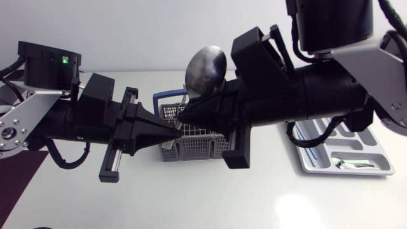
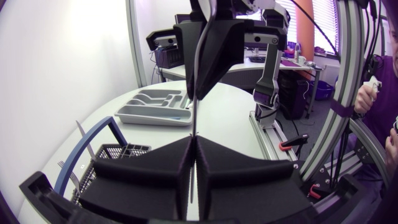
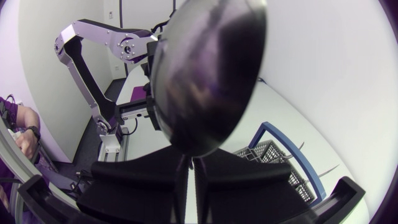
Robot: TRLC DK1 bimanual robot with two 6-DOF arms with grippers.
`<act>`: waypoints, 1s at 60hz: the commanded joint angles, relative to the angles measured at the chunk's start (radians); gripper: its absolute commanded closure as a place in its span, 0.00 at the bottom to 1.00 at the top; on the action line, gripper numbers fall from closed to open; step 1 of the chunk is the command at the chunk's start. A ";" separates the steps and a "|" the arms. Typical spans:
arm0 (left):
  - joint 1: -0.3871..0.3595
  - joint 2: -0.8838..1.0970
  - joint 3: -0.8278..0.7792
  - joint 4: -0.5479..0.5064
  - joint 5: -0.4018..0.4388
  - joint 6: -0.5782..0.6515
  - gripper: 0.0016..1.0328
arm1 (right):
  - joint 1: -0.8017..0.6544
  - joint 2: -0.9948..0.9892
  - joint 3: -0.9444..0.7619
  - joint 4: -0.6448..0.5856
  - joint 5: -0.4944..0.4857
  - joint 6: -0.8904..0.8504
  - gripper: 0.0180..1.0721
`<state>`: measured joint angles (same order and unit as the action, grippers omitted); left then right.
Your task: Sort the cutlery from the basket into the organizer compartments.
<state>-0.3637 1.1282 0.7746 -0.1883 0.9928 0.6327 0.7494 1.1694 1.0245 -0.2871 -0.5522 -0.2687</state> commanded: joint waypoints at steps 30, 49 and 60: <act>0.025 -0.019 -0.047 0.073 -0.102 -0.130 0.23 | -0.041 -0.043 -0.012 -0.053 0.072 0.013 0.94; 0.025 -0.025 -0.061 0.116 -0.169 -0.162 0.10 | -0.056 -0.057 -0.006 -0.112 0.115 0.002 0.95; -0.029 -0.027 -0.063 0.173 -0.284 -0.205 0.10 | -0.041 -0.057 0.014 -0.136 0.113 0.005 0.95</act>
<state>-0.3634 1.1149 0.7326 -0.0383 0.7464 0.4637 0.6991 1.1275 1.0111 -0.4088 -0.4404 -0.2657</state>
